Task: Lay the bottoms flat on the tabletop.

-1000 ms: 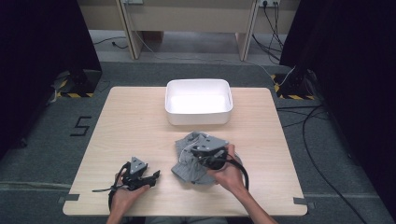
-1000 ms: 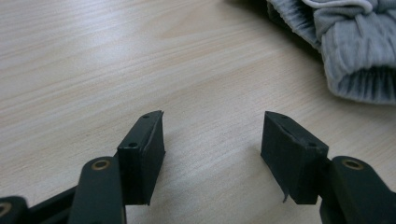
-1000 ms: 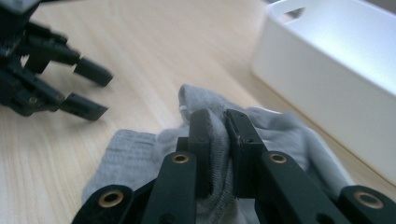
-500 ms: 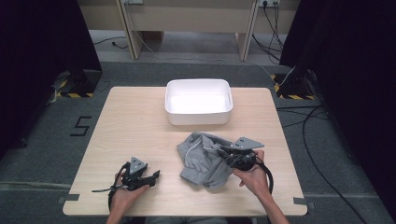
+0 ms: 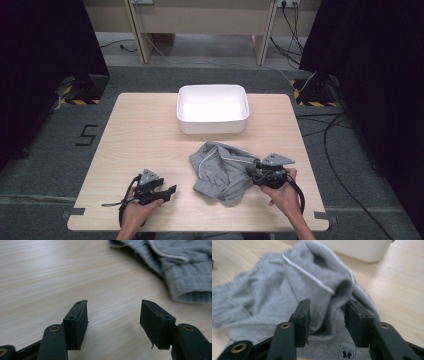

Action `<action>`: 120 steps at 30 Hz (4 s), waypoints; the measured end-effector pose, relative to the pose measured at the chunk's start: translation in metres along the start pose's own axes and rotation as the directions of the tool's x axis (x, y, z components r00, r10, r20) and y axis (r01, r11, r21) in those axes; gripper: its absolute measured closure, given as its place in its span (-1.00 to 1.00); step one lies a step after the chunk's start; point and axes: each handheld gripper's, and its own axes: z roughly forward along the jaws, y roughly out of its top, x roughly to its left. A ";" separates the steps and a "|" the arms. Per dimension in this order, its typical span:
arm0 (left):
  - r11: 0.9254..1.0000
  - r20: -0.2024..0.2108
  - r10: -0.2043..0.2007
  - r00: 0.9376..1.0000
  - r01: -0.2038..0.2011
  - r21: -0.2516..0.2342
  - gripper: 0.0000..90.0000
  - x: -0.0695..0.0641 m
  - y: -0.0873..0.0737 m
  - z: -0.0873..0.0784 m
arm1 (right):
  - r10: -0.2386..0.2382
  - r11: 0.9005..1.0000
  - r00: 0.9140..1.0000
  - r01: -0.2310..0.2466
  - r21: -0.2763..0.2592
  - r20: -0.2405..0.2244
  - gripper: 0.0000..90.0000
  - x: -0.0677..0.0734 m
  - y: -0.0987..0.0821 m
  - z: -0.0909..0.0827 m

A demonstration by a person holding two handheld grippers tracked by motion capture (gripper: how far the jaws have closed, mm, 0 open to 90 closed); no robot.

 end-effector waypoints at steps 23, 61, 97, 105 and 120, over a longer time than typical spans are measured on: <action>0.996 0.196 -0.092 0.976 0.086 0.039 -0.14 -0.049 0.024 0.050 | -0.126 0.992 0.989 0.125 -0.017 -0.075 0.07 0.024 0.061 0.028; 0.972 0.133 0.217 0.967 -0.202 -0.115 0.80 -0.047 0.100 -0.013 | -0.256 0.967 0.927 0.243 -0.083 -0.274 0.03 0.069 0.070 0.020; 0.995 0.142 0.035 0.989 -0.020 -0.103 -0.14 -0.015 0.053 0.013 | -0.153 0.966 0.959 0.095 -0.239 -0.238 0.87 0.040 0.101 -0.007; 0.991 0.007 0.104 0.995 -0.103 -0.082 -0.31 -0.015 0.054 0.039 | -0.114 0.965 0.967 0.053 -0.256 -0.228 0.88 0.029 0.097 -0.013; 0.995 0.030 0.074 0.997 -0.072 -0.070 -0.42 -0.016 0.054 0.057 | -0.100 0.948 0.969 0.024 -0.317 -0.227 0.89 0.018 0.107 -0.046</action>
